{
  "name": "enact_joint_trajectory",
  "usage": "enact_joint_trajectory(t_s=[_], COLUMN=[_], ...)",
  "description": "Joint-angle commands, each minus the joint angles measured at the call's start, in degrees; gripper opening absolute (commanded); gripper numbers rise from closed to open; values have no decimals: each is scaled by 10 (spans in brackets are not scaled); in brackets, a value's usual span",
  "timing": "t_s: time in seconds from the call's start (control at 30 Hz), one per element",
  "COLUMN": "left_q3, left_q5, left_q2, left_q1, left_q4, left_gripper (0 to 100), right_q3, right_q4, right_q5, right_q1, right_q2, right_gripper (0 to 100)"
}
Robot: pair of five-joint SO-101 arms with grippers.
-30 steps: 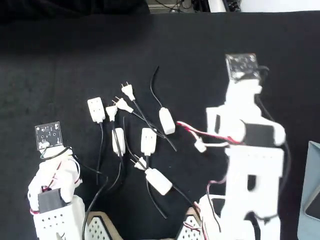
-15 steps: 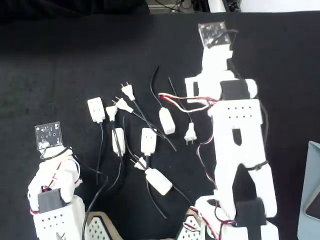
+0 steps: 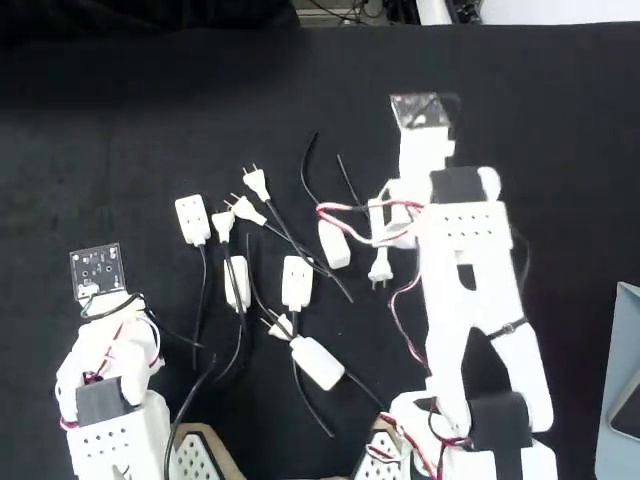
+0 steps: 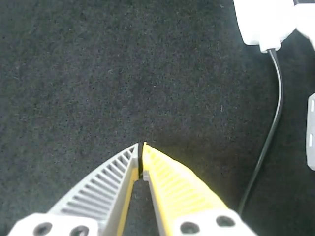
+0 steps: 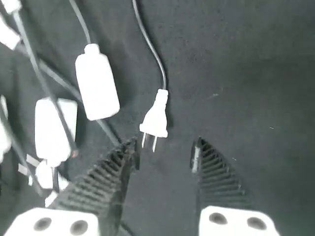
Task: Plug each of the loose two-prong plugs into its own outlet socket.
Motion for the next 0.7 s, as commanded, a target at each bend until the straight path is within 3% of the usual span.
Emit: enact_joint_trajectory(t_s=[0.0,0.27,0.67], left_q3=[-3,-3,-3], left_q5=[-4,-4,-4], left_q2=[-3,-3,-3], left_q1=[-7,-7,-7], left_q4=[-12,-12,-12], left_gripper=[30,30,30], right_q3=[93,54,-16], right_q4=[-138,-158,-158], right_q5=[-69,-136,-159], right_q1=[-10,-7,-11], right_q2=[14,147,300], right_gripper=[173,174,170])
